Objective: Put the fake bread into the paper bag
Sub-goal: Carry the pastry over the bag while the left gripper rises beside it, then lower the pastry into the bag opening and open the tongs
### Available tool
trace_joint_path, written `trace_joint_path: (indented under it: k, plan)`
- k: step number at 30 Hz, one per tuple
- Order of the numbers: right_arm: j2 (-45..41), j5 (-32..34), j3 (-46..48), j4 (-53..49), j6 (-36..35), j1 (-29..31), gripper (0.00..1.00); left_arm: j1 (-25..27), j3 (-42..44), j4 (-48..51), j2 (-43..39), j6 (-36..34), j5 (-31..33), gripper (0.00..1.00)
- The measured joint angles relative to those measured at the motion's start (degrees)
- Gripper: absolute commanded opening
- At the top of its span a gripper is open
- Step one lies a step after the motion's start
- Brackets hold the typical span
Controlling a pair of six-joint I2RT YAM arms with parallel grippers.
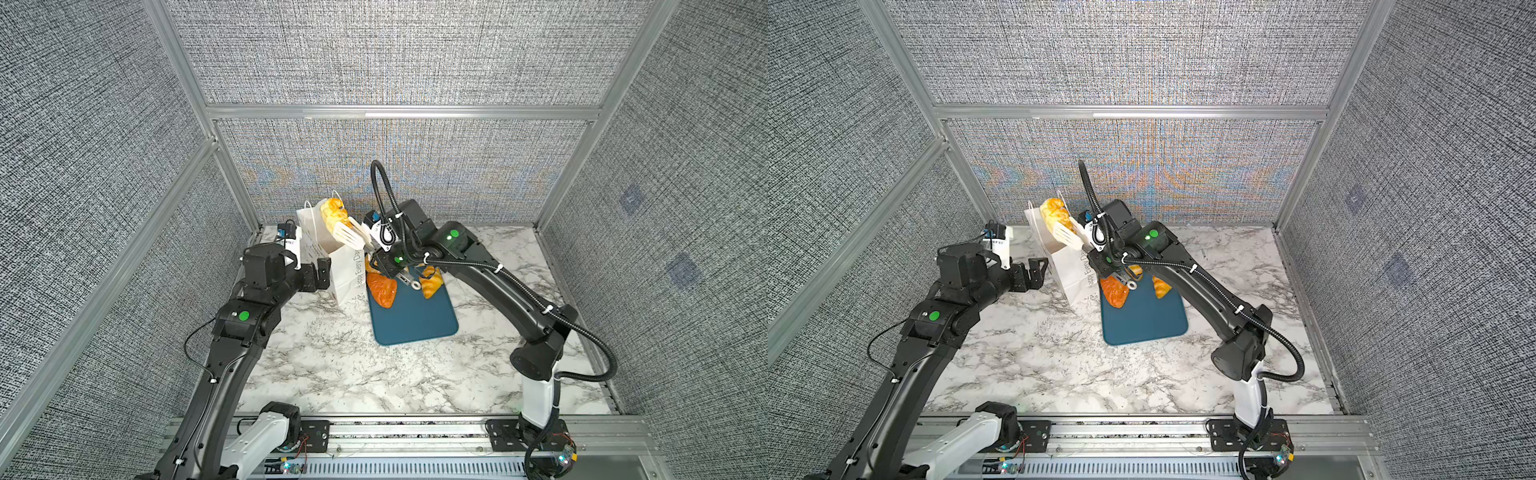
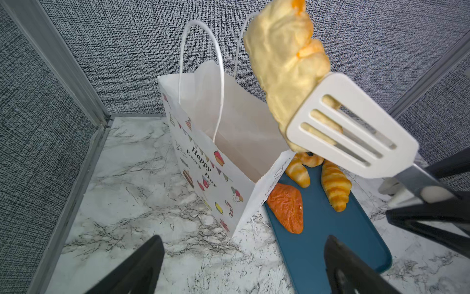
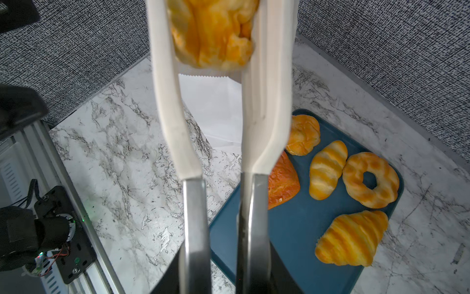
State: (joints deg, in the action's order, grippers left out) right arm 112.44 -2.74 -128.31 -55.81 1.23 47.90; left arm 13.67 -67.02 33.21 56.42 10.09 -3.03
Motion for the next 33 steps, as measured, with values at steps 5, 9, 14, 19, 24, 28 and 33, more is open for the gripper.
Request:
trace_joint_path:
  k: [5, 9, 14, 19, 24, 28, 33]
  plan:
    - [3.0, 1.0, -3.0, 0.4, 0.0, 0.0, 0.34, 0.0, 0.9, 0.3, 0.0, 0.1, -0.6, 0.99]
    - [5.3, 1.8, -5.2, 0.0, 0.0, 0.1, 0.34, -0.1, 1.0, 0.4, 0.0, 0.5, -1.5, 0.99]
    - [7.6, 2.8, -7.8, -1.2, 0.2, 0.1, 0.34, -0.1, 1.5, 1.8, 0.0, 0.7, -1.5, 0.99]
    - [8.8, 3.8, -9.4, -2.1, 0.4, 0.2, 0.36, -0.1, 1.5, 2.6, 0.2, 0.7, -1.4, 0.99]
    - [9.8, 4.4, -11.2, -4.1, 0.5, 0.2, 0.42, -0.1, 1.5, 2.9, 0.3, 0.7, -1.4, 0.99]
    - [10.0, 5.0, -11.9, -4.8, 0.5, 0.2, 0.44, -0.1, 1.5, 3.0, 0.0, 0.7, -1.4, 0.99]
    - [10.0, 5.5, -12.4, -4.9, 0.5, 0.2, 0.51, -0.1, 0.7, 4.8, -0.1, 0.7, -0.9, 0.99]
